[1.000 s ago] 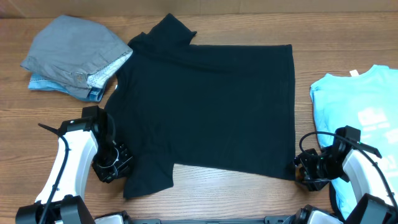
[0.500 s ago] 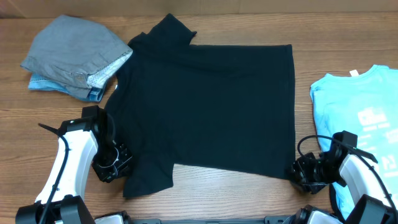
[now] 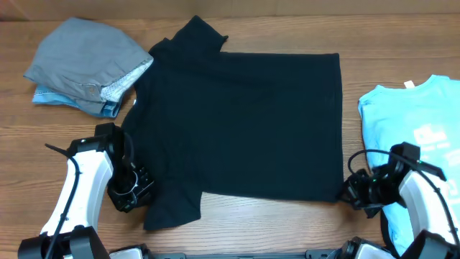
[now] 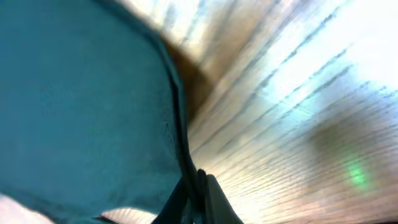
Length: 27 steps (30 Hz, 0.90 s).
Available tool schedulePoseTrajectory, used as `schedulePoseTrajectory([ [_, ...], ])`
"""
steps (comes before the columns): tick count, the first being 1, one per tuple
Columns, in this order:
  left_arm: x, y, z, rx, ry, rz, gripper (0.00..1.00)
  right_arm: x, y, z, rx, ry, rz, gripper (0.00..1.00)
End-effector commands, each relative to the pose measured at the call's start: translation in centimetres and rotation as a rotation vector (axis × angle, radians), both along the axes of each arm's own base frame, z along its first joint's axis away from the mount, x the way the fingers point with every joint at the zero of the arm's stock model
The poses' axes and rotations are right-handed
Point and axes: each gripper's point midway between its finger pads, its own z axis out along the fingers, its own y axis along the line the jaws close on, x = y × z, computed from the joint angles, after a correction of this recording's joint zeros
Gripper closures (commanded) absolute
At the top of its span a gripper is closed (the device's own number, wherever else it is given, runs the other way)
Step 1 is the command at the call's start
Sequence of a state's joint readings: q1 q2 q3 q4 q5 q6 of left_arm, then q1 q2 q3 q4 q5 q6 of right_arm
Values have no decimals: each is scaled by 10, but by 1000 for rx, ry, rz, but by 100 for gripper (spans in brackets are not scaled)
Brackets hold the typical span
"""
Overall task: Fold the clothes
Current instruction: 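Grasp the bottom hem corners with both grippers and lift, then fold the bottom hem upward toward the collar with both grippers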
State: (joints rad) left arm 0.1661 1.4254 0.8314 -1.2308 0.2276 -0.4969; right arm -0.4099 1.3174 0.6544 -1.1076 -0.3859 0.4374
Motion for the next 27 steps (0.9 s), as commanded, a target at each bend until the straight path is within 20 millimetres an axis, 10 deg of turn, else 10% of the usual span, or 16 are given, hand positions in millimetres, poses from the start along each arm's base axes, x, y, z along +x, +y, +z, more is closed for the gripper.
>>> schedulePoseTrajectory([
  [1,4,-12,12,-81,-40,5,96,21,-6,36,-38,-115,28,96],
  [15,-33,-6,53,14,-141,-14,96,-6,5,80,-36,-112,23,96],
  [27,43,10,49,83,-417,2,96,42,-16,75,-103,-252,-34,96],
])
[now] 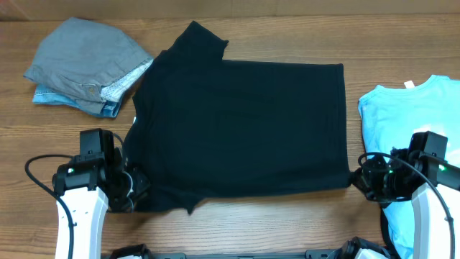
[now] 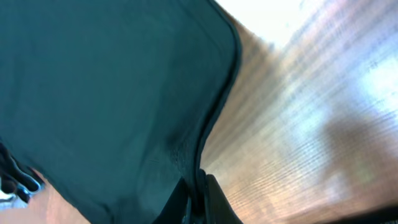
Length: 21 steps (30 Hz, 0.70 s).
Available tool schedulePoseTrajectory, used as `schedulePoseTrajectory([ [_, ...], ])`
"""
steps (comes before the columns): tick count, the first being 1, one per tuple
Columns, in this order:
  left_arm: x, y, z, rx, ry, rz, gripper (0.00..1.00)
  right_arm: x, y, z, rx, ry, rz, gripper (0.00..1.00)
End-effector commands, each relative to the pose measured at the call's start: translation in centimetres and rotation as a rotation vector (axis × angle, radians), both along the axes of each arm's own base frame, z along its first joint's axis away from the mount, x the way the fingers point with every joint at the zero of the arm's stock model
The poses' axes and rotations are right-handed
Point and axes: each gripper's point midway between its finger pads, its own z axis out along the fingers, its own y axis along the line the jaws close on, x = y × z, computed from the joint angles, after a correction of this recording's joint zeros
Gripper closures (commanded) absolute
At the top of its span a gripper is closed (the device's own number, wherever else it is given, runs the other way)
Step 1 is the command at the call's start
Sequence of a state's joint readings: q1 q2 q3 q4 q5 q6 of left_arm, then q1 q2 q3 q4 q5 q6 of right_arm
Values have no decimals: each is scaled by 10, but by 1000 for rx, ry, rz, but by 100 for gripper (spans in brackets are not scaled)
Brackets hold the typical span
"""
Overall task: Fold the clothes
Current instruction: 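Fold the bottom hem upward toward the collar with both grippers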
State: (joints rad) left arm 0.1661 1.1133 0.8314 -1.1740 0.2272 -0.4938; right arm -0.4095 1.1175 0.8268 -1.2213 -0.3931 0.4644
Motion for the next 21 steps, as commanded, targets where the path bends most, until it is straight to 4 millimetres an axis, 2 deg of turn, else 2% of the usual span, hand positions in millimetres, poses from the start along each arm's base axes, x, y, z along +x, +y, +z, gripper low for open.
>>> schedulePoseTrajectory([
  [1,27,5,4,9,-84,5,96,16,-6,1,-11,-24,-10,96],
  [8,83,-9,7,-97,-259,-30,96,46,-16,-26,14,-10,-25,96],
  [13,103,-10,2,-109,-304,-57,96,63,-23,-36,3,-38,-24,96],
  [17,127,-12,12,-131,-412,-78,96,74,-28,-38,-3,-66,-53,96],
  [21,139,-10,20,-117,-471,-83,96,84,-32,-35,-8,-95,-87,96],
])
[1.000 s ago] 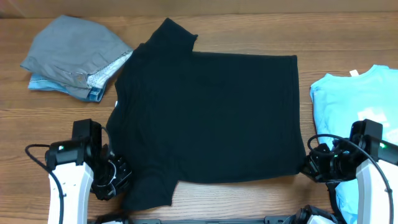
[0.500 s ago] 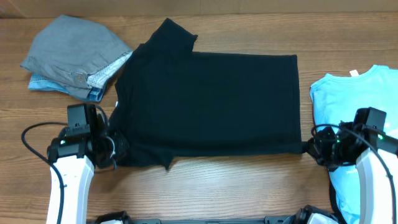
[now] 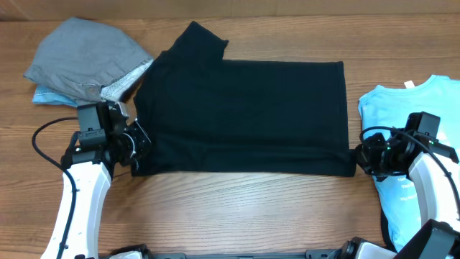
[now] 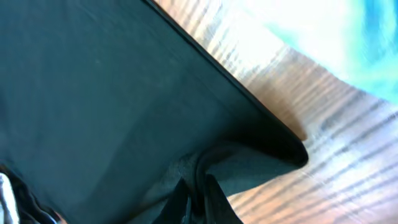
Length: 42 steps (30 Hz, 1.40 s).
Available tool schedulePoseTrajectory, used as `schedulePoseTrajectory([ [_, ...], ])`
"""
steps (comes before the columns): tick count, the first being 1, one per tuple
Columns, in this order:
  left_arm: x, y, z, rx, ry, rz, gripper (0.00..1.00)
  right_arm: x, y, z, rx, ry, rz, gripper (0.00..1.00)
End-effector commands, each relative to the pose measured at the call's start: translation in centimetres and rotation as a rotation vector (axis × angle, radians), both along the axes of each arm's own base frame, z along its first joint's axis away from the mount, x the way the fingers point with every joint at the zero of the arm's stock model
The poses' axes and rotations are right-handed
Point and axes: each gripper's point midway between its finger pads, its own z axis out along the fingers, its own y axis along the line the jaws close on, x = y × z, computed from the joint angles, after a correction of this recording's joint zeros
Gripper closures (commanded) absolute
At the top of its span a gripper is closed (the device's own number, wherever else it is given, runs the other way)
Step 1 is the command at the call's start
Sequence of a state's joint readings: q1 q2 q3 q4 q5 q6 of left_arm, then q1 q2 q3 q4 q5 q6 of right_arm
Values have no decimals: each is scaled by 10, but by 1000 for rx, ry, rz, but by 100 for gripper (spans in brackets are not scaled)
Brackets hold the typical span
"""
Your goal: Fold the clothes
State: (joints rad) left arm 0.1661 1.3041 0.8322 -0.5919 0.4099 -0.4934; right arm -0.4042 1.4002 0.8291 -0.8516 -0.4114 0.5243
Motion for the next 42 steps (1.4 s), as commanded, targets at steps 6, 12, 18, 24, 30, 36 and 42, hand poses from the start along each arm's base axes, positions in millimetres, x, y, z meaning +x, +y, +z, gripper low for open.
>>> schedulePoseTrajectory([
  [6,26,1,22,10,-140,-26,96,25,-9,6,-9,-63,-65,96],
  [12,29,5,16,31,-128,-20,95,42,-9,5,15,-124,-51,78],
  [18,26,13,2,79,-86,-25,43,48,-8,4,17,-155,-16,32],
  [24,8,18,-9,116,-15,-72,33,42,8,9,68,-185,96,28],
  [30,-12,15,-19,138,55,-139,32,22,25,7,113,-147,204,28],
  [36,-13,-23,-16,84,23,-281,36,12,35,5,119,-123,267,28],
  [42,-14,-57,-36,230,40,-453,40,13,36,5,117,-127,273,28],
])
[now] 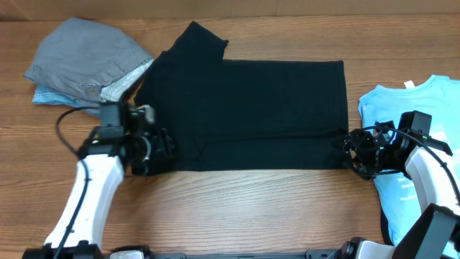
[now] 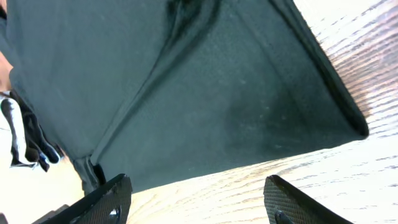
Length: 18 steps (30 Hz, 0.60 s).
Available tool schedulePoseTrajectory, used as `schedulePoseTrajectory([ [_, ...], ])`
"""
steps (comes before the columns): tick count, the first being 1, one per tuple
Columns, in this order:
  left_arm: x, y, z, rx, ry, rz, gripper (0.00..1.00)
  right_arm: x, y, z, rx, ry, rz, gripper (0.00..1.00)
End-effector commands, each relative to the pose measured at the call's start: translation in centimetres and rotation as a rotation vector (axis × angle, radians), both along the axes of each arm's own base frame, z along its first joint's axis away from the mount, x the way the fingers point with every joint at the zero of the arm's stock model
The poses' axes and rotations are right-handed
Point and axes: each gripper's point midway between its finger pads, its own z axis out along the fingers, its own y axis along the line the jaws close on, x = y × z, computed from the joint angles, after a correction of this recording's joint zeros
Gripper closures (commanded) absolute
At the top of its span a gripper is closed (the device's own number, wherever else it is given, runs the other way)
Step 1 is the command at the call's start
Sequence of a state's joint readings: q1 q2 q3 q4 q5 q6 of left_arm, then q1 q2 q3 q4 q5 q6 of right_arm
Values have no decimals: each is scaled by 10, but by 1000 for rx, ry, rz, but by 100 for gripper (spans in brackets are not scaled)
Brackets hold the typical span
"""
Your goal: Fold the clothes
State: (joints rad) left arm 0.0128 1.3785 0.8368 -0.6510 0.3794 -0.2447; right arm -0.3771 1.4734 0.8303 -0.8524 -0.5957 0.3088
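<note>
The black T-shirt (image 1: 251,115) lies across the middle of the table, its near side folded back over itself so the front edge is a straight fold. One sleeve sticks out at the back left. My right gripper (image 1: 348,152) stands open at the fold's right corner. In the right wrist view the right gripper (image 2: 196,190) has its fingers wide apart over bare wood, with the shirt's folded corner (image 2: 249,106) just beyond them. My left gripper (image 1: 164,151) rests on the fold's left end. Its fingers are too dark against the cloth to read.
A pile of grey and light blue garments (image 1: 86,65) sits at the back left. A light blue T-shirt (image 1: 413,122) lies at the right edge, partly under my right arm. Wooden table (image 1: 251,208) shows in front of the fold.
My right gripper has opened and let go of the shirt's corner, which now lies flat. My left gripper has moved right, onto the left end of the fold.
Both grippers first held the near side of the flat black shirt, the left on the near sleeve, the right on the hem corner. Then that side was lifted and further back. Then it lay folded over the shirt. Now the right gripper is off it.
</note>
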Motion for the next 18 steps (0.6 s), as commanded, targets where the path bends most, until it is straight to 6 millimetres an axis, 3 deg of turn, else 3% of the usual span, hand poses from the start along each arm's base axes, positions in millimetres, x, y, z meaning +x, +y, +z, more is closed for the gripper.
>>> schedulePoseTrajectory([
  [1,4,-17,-15,149,-10,-128,39,7,1,6,-5,-39,29,28],
  [7,4,-42,-49,299,5,-271,36,7,1,6,-5,-40,29,28],
  [12,11,-44,-65,391,-5,-291,36,7,1,6,-5,-39,29,28],
  [13,13,-42,-67,405,-6,-280,40,7,1,6,-5,-39,29,28],
  [18,21,-36,-62,446,-28,-259,80,7,1,6,-5,-40,29,28],
])
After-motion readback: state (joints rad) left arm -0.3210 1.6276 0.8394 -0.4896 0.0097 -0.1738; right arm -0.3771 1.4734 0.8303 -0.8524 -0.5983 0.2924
